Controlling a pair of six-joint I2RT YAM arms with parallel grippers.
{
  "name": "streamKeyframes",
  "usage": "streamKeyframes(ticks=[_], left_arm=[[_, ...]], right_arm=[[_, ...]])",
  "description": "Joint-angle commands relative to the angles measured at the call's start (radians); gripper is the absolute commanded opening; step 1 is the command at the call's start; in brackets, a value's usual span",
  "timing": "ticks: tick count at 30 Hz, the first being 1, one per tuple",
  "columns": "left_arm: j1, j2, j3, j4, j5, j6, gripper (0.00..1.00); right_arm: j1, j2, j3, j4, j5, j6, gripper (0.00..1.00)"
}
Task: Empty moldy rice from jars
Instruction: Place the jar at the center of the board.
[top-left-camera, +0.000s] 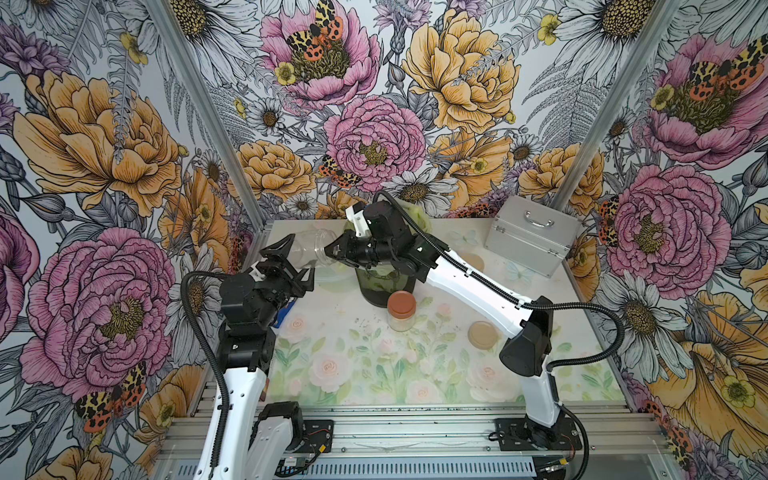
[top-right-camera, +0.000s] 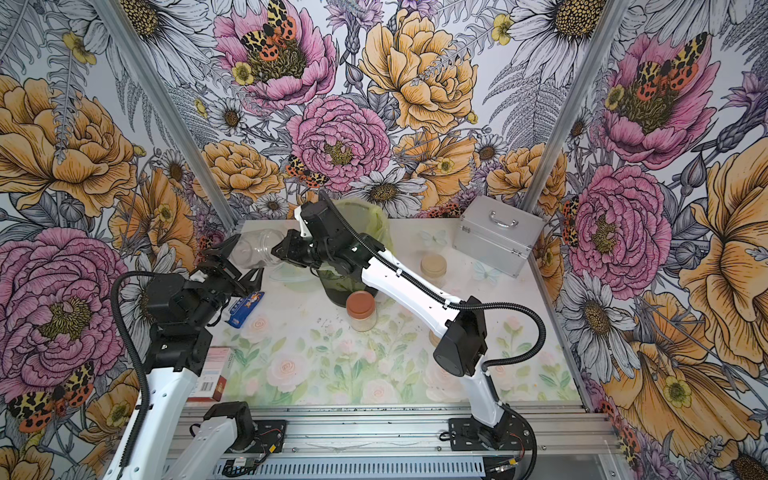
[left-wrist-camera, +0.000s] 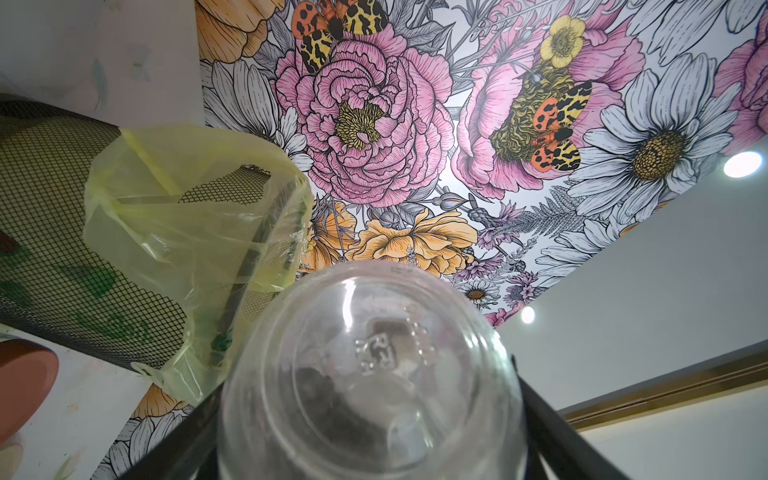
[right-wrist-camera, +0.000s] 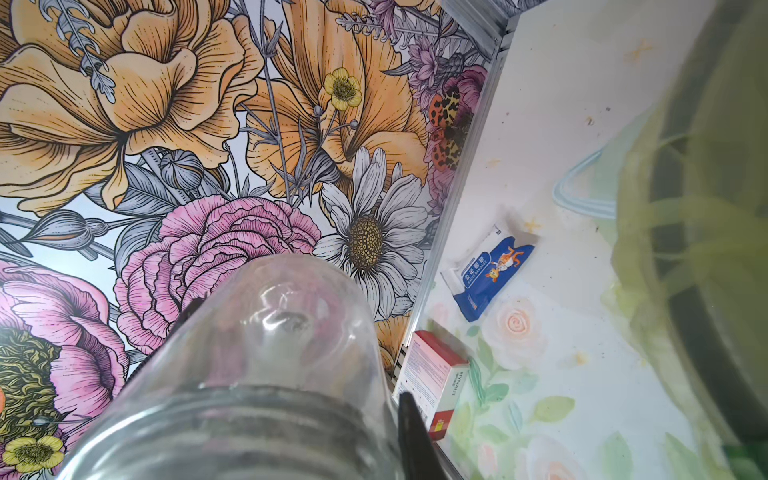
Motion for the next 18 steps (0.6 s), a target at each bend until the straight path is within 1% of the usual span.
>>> streamKeyframes(ticks=[1,3,4,5,8,9,12,18], left_arm=[[0.011,-0.009,0.039,0.064,0.036,-0.033,0.00],[0.011,-0.009,0.034,0.063,0.042,-0.034,0.00],[0.011,-0.011,0.032,0.063,0.044,-0.035,0.00],[0.011,-0.012,0.029,0.063,0.045,-0.032,0.04],[0.011,-0.023,0.017,0.058,0.045,-0.030,0.22],[0.011,-0.027,0.012,0.056,0.044,-0.032,0.31],[0.011,-0.038,0.002,0.056,0.039,-0.029,0.52],[0.013,-0.044,-0.010,0.047,0.046,-0.020,0.86]], right_arm=[[0.007,0.014,0.042,0.057,-0.012,0.019,0.04],[0.007,0.011,0.044,0.056,-0.009,0.018,0.00],[0.005,0.009,0.045,0.056,-0.008,0.019,0.00],[0.005,0.008,0.046,0.057,-0.009,0.018,0.00],[0.003,-0.001,0.046,0.057,-0.008,0.020,0.00],[0.003,-0.003,0.047,0.057,-0.008,0.020,0.00],[0.002,-0.013,0.047,0.056,-0.009,0.020,0.00],[0.002,-0.025,0.044,0.055,-0.014,0.022,0.00]])
